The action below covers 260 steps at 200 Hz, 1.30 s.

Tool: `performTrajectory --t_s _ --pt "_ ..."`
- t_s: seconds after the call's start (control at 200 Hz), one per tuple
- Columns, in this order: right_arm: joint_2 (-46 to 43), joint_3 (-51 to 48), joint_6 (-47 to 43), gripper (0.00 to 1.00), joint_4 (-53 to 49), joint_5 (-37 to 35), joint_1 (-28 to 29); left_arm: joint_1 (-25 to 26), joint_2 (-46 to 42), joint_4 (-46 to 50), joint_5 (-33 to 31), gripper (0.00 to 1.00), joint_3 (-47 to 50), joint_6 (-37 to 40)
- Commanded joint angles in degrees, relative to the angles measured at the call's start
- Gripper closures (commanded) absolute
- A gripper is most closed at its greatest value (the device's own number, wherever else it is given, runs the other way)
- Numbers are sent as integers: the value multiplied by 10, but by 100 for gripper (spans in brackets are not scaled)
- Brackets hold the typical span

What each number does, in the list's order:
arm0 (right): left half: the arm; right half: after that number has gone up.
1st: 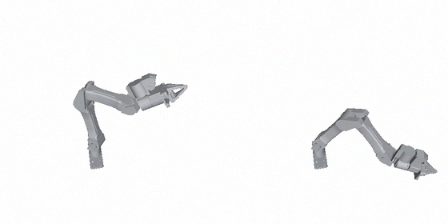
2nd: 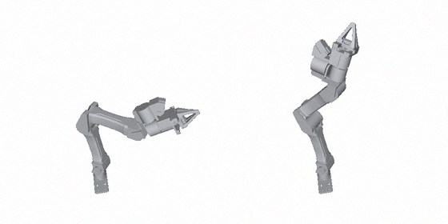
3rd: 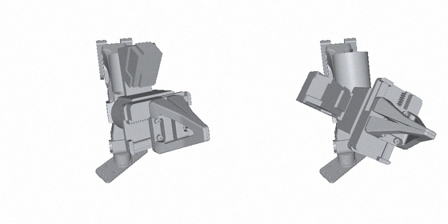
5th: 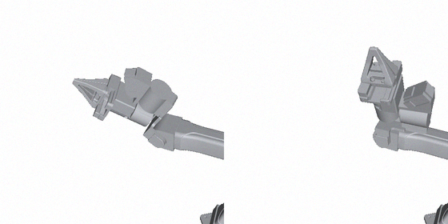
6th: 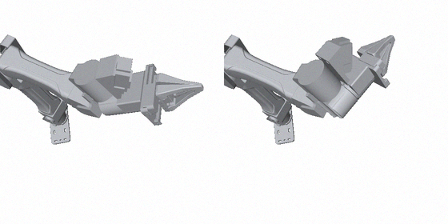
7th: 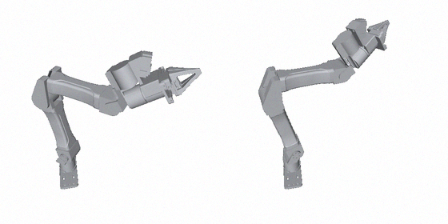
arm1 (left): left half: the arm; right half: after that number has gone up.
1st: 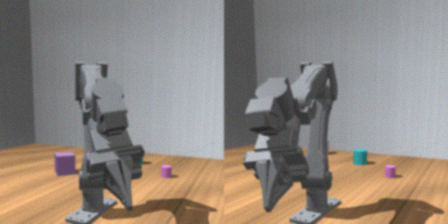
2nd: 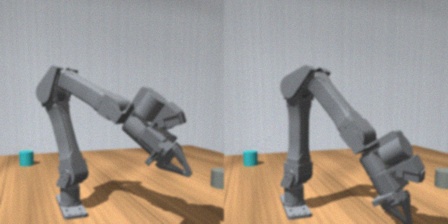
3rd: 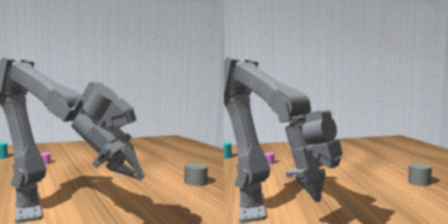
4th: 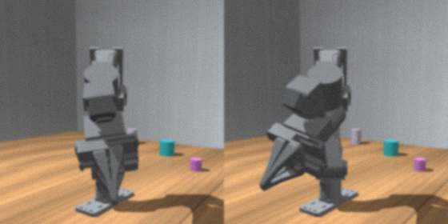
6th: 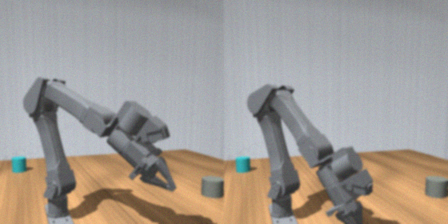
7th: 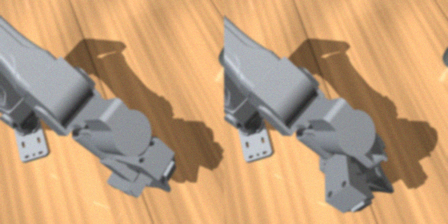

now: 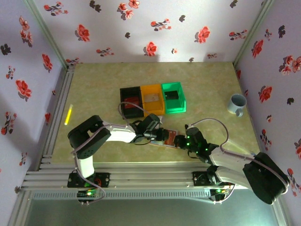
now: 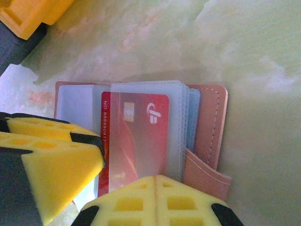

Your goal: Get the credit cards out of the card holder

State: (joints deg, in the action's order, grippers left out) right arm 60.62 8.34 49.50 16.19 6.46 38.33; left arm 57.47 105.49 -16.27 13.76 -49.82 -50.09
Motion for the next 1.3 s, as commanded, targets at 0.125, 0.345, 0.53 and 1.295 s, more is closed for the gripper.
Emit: performTrajectory --t_s 0.125,0.345,0.53,1.295 --pt "17 -14 -16 100 10 -1 -6 2 25 -3 20 81 26 19" --pt "17 -14 -17 100 12 2 -8 1 24 -6 23 94 31 24" --pt "11 -12 -18 100 5 5 -11 -1 14 -13 23 100 41 27" --pt "-16 -8 -25 100 -13 30 -19 -27 -48 -46 21 100 85 12"
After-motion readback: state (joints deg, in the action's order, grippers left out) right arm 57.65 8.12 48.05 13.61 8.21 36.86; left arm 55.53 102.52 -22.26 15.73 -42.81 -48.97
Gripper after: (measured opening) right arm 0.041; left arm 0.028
